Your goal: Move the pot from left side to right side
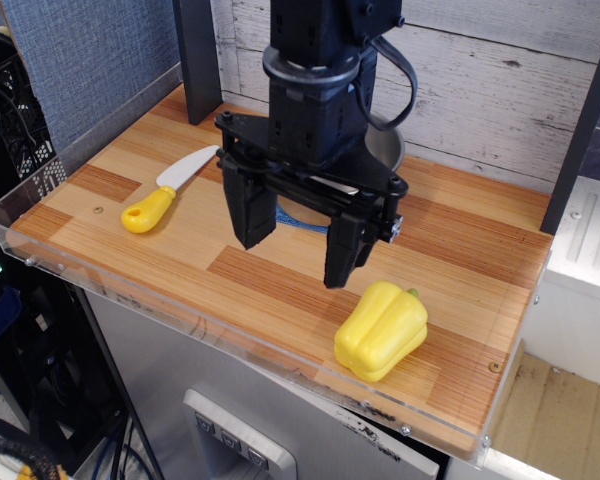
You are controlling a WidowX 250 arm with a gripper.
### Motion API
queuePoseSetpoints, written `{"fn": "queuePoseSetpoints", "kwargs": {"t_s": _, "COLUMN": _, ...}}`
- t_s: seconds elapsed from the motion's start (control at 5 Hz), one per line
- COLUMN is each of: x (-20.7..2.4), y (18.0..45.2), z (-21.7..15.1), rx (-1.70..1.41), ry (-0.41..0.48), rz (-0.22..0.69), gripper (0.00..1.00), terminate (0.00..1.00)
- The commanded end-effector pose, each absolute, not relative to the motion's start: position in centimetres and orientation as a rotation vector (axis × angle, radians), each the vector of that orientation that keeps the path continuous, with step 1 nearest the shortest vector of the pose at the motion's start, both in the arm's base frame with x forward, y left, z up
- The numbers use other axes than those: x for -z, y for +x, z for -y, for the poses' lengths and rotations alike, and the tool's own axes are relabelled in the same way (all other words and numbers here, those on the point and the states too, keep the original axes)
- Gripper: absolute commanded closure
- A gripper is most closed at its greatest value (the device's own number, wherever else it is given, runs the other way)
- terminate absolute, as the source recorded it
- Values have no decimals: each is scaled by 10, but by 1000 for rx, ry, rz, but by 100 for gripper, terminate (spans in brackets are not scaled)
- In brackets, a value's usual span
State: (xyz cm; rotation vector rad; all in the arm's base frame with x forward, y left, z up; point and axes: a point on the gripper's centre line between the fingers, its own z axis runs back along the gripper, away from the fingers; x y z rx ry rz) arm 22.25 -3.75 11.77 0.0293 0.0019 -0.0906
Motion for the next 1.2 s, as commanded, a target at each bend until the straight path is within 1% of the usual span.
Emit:
{"fn": "queuePoseSetpoints", "kwargs": {"t_s": 0.0, "x": -118, "y": 222, "z": 37, "rx": 91, "ry": 29, "rz": -2, "gripper": 0, "terminate": 0}}
{"fn": "queuePoseSetpoints", "kwargs": {"t_s": 0.2, "x": -108, "y": 248, "z": 31, "rx": 63, "ry": 20, "rz": 1, "gripper": 0, "terminate": 0}}
{"fn": "queuePoseSetpoints", "kwargs": {"t_s": 0.6, "x": -83, "y": 309, "z": 10, "rx": 11, "ry": 19, "rz": -27, "gripper": 0, "terminate": 0}}
{"fn": "queuePoseSetpoints", "kwargs": {"t_s": 0.8, "x": -75, "y": 338, "z": 9, "rx": -2, "ry": 0, "rz": -23, "gripper": 0, "terminate": 0}}
{"fn": "queuePoseSetpoints", "kwargs": {"t_s": 1.0, "x": -81, "y": 362, "z": 12, "rx": -1, "ry": -12, "rz": 7, "gripper": 0, "terminate": 0}}
